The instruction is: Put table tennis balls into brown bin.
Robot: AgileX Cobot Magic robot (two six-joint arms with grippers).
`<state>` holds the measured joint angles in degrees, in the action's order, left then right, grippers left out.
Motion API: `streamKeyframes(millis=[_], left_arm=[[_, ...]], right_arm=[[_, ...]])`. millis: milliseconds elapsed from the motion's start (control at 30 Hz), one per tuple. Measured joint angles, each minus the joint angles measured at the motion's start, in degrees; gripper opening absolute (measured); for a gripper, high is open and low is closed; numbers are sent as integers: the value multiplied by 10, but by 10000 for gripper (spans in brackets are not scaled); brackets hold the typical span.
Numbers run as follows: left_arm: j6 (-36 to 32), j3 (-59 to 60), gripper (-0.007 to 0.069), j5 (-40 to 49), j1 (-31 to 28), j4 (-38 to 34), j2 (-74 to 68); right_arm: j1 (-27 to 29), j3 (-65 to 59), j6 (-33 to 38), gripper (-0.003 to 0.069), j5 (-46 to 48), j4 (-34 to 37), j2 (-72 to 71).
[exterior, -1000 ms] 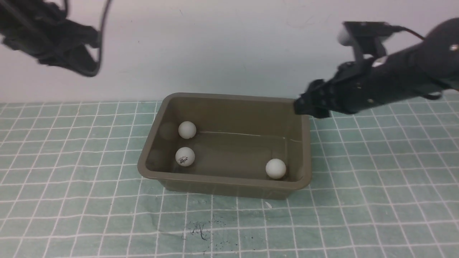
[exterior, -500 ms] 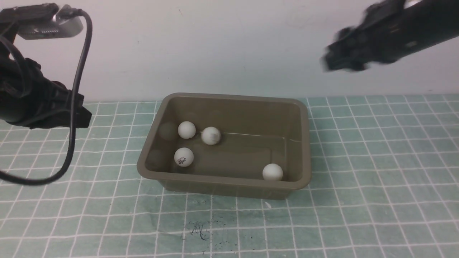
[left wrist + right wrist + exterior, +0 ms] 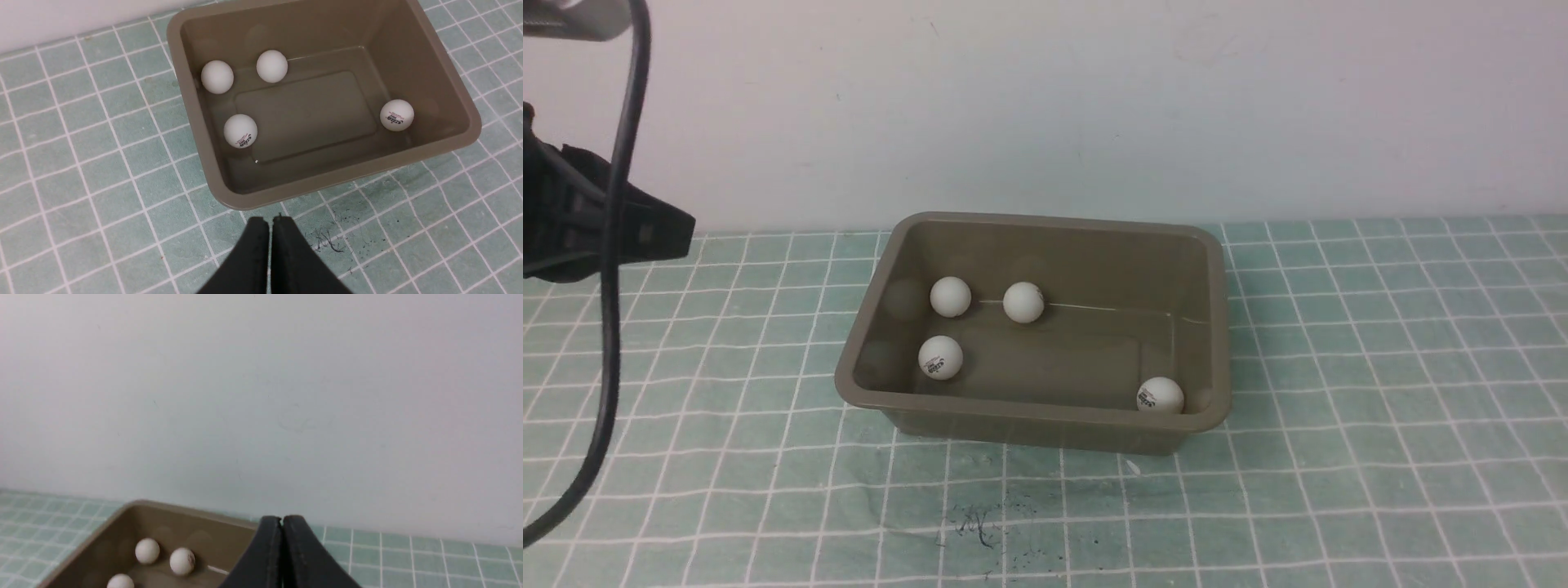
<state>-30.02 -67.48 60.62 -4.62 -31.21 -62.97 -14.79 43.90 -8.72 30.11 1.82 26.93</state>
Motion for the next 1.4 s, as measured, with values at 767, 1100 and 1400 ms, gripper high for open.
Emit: streamKeyframes(millis=[767, 1100, 1400], left_arm=[[30, 194, -5, -106, 0, -28, 359], [30, 299, -5, -68, 0, -29, 545], [11, 300, -5, -21, 0, -15, 583]], right_arm=[[0, -226, -15, -14, -153, 0, -277], [0, -226, -15, -14, -148, 0, -277], [0, -226, -24, -14, -145, 0, -277]])
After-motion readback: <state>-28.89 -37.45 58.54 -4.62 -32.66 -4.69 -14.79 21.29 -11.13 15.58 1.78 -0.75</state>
